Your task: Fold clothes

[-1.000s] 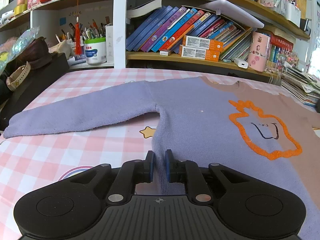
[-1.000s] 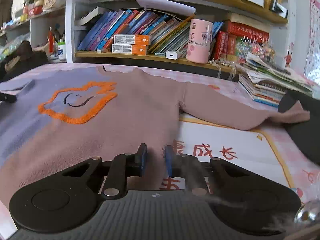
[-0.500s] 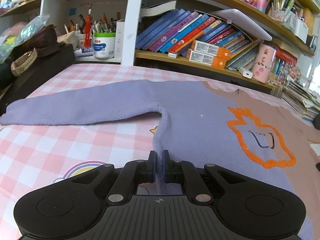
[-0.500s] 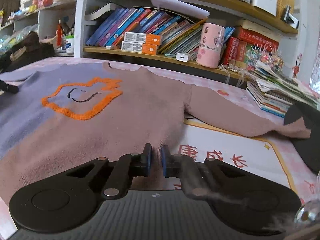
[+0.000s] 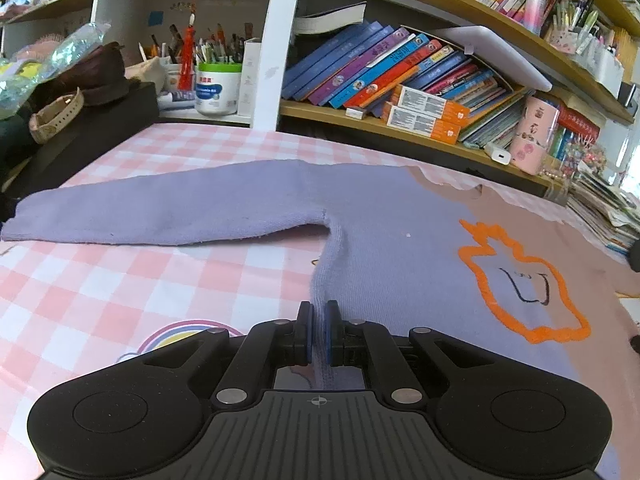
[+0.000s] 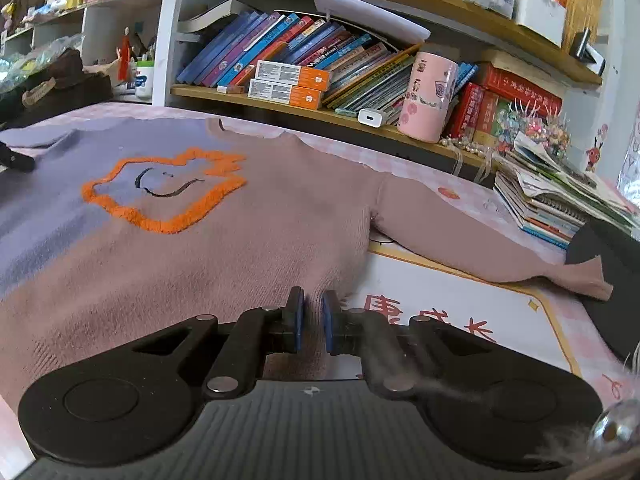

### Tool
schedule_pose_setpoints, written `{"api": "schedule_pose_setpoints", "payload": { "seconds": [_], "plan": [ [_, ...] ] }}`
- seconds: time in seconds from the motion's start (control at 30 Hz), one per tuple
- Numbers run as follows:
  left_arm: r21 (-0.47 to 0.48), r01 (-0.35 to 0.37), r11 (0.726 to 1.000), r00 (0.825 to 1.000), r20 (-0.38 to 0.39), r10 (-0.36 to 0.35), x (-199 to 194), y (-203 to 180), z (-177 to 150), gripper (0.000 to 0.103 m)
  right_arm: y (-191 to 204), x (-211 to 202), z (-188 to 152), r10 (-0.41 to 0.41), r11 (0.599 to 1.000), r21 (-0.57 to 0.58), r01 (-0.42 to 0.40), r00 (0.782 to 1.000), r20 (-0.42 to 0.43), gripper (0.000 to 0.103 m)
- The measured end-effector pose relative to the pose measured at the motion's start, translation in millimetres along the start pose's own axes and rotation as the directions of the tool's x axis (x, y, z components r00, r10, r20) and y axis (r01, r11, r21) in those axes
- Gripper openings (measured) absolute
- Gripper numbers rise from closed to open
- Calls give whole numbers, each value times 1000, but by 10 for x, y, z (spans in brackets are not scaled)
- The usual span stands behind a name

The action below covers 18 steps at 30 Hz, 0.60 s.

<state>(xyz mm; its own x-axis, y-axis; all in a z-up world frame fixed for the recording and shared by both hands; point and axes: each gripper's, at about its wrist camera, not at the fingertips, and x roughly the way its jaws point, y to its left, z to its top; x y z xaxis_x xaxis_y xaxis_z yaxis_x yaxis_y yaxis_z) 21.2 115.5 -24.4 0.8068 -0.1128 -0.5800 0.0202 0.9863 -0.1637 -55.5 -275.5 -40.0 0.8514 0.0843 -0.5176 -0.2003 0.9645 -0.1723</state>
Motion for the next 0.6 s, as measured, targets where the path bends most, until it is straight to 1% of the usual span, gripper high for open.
{"api": "schedule_pose_setpoints", "payload": {
  "seconds": [0.13, 0.47, 0.6],
  "plan": [
    [22, -33, 999, 999, 2, 33, -27, -14, -9, 6, 9, -10, -6, 44, 999, -14, -44, 999, 8, 10],
    [28, -39, 999, 999, 1, 39, -93, 1, -31, 6, 28, -18, -15, 59, 998, -31, -58, 998, 12, 10],
    [23, -34, 999, 999, 0, 34, -101, 20, -34, 6, 39, -17, -17, 48, 998, -35, -48, 999, 11, 10]
  ]
}}
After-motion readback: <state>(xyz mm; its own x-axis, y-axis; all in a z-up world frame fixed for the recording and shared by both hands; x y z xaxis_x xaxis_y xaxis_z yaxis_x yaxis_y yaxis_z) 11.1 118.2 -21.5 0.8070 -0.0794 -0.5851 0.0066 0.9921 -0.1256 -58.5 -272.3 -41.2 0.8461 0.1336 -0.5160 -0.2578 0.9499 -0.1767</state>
